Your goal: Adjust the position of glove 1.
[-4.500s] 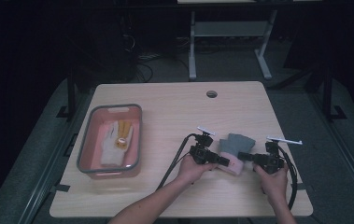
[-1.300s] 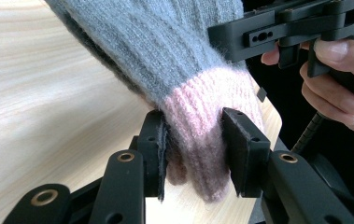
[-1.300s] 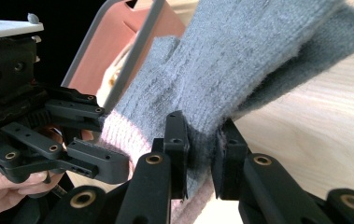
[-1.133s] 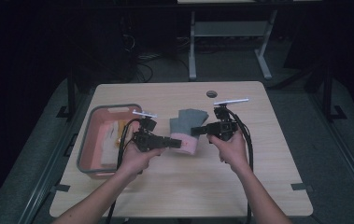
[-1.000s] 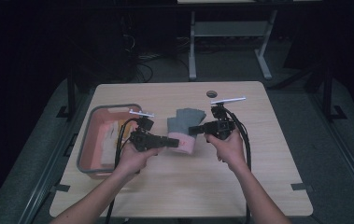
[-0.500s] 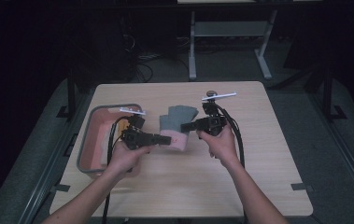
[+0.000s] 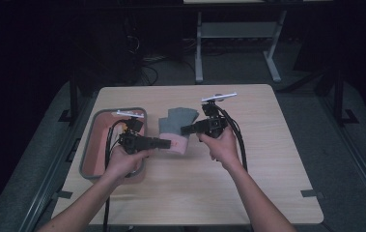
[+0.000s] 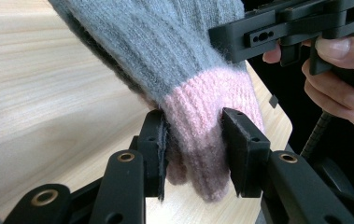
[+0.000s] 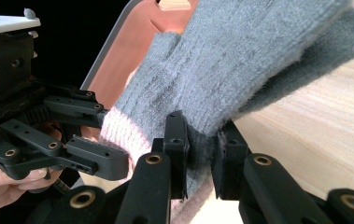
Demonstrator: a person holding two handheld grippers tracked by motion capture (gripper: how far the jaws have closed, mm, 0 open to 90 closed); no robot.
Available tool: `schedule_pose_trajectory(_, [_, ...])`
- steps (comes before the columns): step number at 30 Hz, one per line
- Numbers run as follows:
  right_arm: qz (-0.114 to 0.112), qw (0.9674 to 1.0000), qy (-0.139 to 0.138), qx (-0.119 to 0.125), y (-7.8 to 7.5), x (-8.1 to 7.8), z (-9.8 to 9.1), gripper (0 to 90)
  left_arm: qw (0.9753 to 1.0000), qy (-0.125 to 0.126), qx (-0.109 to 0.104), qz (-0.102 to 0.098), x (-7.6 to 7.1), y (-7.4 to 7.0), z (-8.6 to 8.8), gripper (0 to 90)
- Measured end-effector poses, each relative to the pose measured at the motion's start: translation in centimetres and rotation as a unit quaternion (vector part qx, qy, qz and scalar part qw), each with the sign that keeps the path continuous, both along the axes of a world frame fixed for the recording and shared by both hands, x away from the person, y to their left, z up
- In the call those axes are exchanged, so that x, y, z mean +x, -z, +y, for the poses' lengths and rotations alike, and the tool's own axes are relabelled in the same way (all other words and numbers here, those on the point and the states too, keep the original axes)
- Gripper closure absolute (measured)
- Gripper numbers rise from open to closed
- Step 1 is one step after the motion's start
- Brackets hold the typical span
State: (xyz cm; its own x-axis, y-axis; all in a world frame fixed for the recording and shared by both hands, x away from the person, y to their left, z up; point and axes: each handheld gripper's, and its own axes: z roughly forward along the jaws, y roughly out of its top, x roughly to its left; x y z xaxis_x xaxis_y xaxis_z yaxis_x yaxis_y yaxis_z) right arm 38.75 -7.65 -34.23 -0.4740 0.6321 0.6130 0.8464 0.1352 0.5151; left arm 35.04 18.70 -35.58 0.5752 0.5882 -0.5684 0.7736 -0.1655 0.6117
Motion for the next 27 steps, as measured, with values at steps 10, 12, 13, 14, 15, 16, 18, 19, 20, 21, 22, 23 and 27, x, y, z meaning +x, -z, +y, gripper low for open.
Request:
schedule_pose_trajectory(10, [0.001, 1.0, -0.009, -0.002, -0.4, 0.4, 1.3, 77.8, 1.0, -0.006, 0.003, -0.003, 0.0, -0.3, 1.2, 61.8])
schedule_pose_trajectory(12, [0.001, 0.9999, -0.012, -0.002, -0.5, 0.5, 1.5, 77.8, 1.0, -0.007, 0.003, -0.004, 0.0, -0.3, 1.5, 61.8])
schedule_pose_trajectory(13, [0.002, 0.9999, -0.013, -0.003, -0.5, 0.5, 1.6, 77.8, 1.0, -0.008, 0.002, -0.004, 0.0, -0.4, 1.5, 61.8])
schedule_pose_trajectory(14, [0.001, 0.9999, -0.014, -0.003, -0.6, 0.5, 1.7, 77.7, 1.0, -0.008, 0.003, -0.004, 0.0, -0.4, 1.6, 61.8])
schedule_pose_trajectory(15, [0.001, 0.9999, -0.015, -0.003, -0.6, 0.6, 1.8, 77.8, 1.0, -0.008, 0.003, -0.005, 0.0, -0.5, 1.7, 61.8])
schedule_pose_trajectory(16, [0.0, 0.9999, -0.016, -0.005, -0.6, 0.6, 1.9, 77.7, 0.9999, -0.009, 0.004, -0.006, -0.1, -0.5, 1.9, 61.9])
schedule_pose_trajectory(18, [-0.002, 0.9998, -0.017, -0.003, -0.7, 0.7, 2.1, 77.8, 0.9999, -0.009, 0.004, -0.007, 0.0, -0.6, 2.1, 61.9])
schedule_pose_trajectory(19, [-0.002, 0.9998, -0.018, -0.004, -0.7, 0.7, 2.3, 77.8, 0.9999, -0.011, 0.005, -0.008, 0.0, -0.6, 2.2, 61.9])
schedule_pose_trajectory(20, [-0.003, 0.9998, -0.019, -0.004, -0.8, 0.8, 2.4, 77.8, 0.9999, -0.008, 0.006, -0.011, 0.0, -0.7, 2.3, 61.9])
schedule_pose_trajectory(21, [-0.002, 0.9998, -0.02, -0.003, -0.8, 0.8, 2.5, 77.8, 0.9999, -0.011, 0.005, -0.008, 0.0, -0.7, 2.4, 61.9])
schedule_pose_trajectory(22, [-0.001, 0.9998, -0.02, -0.003, -0.8, 0.8, 2.6, 77.8, 0.9999, -0.009, 0.006, -0.011, 0.0, -0.7, 2.6, 61.9])
schedule_pose_trajectory(23, [-0.002, 0.9998, -0.021, -0.003, -0.8, 0.9, 2.7, 77.8, 0.9999, -0.01, 0.008, -0.011, 0.0, -0.7, 2.7, 61.8])
schedule_pose_trajectory(27, [-0.002, 0.9997, -0.025, -0.004, -0.9, 1.1, 3.2, 77.8, 0.9998, -0.017, 0.006, -0.009, 0.0, -0.8, 3.0, 61.8])
